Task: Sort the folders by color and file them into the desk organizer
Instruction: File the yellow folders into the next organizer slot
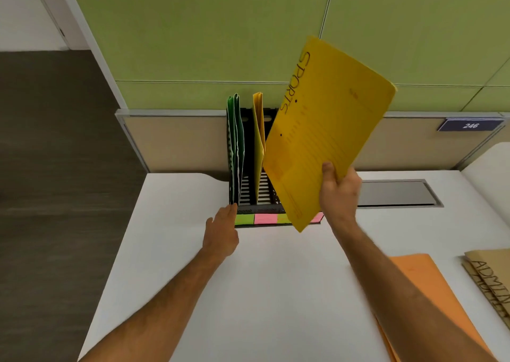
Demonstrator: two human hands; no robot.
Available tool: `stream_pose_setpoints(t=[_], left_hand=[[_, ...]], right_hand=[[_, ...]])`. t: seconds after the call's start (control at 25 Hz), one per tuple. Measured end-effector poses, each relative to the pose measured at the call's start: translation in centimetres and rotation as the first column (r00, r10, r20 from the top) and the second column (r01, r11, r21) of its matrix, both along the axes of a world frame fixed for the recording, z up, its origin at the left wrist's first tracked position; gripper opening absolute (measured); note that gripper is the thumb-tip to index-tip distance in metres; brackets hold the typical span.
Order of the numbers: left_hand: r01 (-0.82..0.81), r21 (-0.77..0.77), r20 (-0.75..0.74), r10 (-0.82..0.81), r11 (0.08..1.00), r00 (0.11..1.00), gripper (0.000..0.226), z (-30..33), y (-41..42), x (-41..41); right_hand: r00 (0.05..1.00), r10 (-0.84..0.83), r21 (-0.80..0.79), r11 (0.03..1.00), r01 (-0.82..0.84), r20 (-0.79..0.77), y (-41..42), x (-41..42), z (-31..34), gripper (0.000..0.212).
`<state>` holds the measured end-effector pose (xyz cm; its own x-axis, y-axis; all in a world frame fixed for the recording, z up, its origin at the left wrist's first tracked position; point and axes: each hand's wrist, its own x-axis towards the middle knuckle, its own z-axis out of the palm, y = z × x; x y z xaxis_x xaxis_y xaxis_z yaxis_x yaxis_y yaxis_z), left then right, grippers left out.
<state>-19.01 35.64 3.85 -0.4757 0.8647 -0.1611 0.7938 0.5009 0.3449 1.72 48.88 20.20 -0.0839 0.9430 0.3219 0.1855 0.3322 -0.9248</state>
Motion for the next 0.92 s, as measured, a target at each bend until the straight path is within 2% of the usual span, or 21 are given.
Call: stream_pose_setpoints(t=[0.12,0.24,0.6,0.8,0.92], left_hand=[[0.057,-0.089,-0.093,-0.065,0.994,0.993,0.081,-0.2,0.4,-1.0],[0.099,-0.146,-0.133,-0.118,0.984,0.984,0.081,-0.1,0.9,-1.6],[0.148,-0.170,-0.163,-0.176,0.974,0.971,0.079,-0.1,1.1,-1.9],[0.156,-0.176,-0.191,-0.189,0.972,0.963,0.078,0.0,1.1,-1.8],[0.151,-0.171,-0.180,-0.182,0.973,0.967,0.079,0.0,1.2,-1.7]], right_hand=[[0.996,0.028,0.067,0.997,-0.033,0.080,2.0,-4.0,-0.5,0.022],[0.987,0.055,0.122,0.990,-0.074,0.150,3.4,-7.5,-1.9,0.024],[0.972,0.106,0.045,0.992,-0.118,0.209,4.0,-13.7,-7.5,0.034],[0.934,0.146,-0.090,0.988,-0.123,0.325,4.0,-14.1,-10.7,0.025],[0.802,0.316,-0.255,0.944,-0.210,0.508,3.8,-13.3,-13.4,0.024]])
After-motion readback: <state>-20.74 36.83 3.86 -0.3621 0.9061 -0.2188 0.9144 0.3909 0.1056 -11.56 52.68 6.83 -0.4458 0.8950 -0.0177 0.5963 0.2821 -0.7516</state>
